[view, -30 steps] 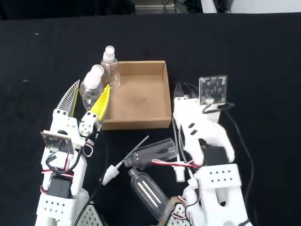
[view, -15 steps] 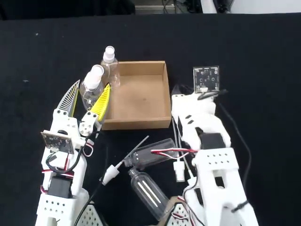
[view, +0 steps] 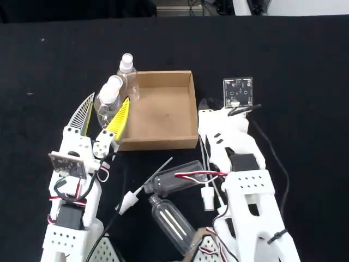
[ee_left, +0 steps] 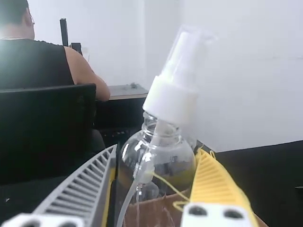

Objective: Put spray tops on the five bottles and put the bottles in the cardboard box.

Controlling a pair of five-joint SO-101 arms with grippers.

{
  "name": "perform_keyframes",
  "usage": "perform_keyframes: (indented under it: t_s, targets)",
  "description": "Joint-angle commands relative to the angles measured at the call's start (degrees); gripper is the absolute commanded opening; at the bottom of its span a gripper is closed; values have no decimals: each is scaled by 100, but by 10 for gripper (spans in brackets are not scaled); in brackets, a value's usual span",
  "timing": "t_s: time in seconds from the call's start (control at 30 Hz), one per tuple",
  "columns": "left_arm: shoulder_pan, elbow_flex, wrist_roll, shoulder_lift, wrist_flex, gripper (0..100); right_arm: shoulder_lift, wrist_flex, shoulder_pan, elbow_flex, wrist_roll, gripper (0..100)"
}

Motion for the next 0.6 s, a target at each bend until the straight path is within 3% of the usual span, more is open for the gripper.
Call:
perform_keyframes:
  t_s: [0.0, 0.2, 0.4, 0.57]
  targets:
    - [13, 136, 35, -26, -510, 30, -4, -193, 0, -13, 9, 12]
    - [-567, 136, 62, -26, -782, 30, 31, -176, -9, -4, 9, 12]
    - [-1051, 136, 782, -26, -782, 30, 40, -176, -9, -4, 9, 12]
    - [-1165, 127, 879, -26, -818, 30, 40, -176, 0, 13, 9, 12]
